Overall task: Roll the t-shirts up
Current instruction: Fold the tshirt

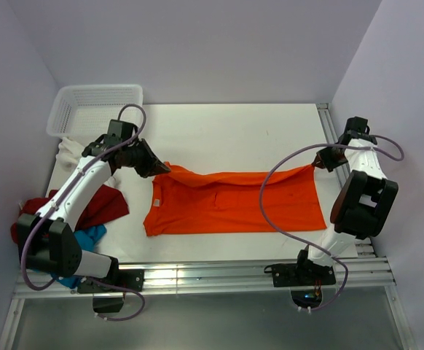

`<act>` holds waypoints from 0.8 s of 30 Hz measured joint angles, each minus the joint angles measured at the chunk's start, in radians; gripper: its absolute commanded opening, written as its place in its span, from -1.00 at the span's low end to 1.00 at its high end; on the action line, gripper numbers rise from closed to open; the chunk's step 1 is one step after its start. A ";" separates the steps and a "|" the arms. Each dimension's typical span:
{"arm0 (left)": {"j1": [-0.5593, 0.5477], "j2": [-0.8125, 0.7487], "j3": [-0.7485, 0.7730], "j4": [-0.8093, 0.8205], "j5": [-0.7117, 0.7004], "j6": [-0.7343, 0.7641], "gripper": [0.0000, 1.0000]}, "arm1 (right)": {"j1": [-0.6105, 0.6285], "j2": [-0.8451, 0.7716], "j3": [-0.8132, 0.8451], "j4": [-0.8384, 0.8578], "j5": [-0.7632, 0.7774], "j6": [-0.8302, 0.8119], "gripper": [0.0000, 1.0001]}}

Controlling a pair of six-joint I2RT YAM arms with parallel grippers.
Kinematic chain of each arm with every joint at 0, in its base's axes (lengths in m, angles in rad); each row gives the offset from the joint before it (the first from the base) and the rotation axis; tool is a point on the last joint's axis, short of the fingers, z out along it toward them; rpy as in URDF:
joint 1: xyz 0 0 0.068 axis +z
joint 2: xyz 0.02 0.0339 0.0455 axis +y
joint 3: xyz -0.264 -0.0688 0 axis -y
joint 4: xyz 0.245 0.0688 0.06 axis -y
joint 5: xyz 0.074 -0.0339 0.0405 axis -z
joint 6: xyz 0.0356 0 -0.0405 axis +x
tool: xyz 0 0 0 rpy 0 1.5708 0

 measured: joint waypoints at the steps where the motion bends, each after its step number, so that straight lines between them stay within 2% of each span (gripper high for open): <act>1: -0.001 -0.011 -0.011 0.001 -0.003 -0.002 -0.99 | 0.000 -0.008 -0.008 -0.002 0.000 -0.003 -1.00; 16: -0.019 -0.149 -0.106 -0.002 -0.033 -0.035 -0.99 | -0.027 -0.117 -0.128 -0.017 -0.004 -0.045 -1.00; 24: -0.051 -0.232 -0.187 -0.006 -0.058 -0.070 -0.99 | -0.052 -0.113 -0.140 -0.013 -0.007 -0.065 -1.00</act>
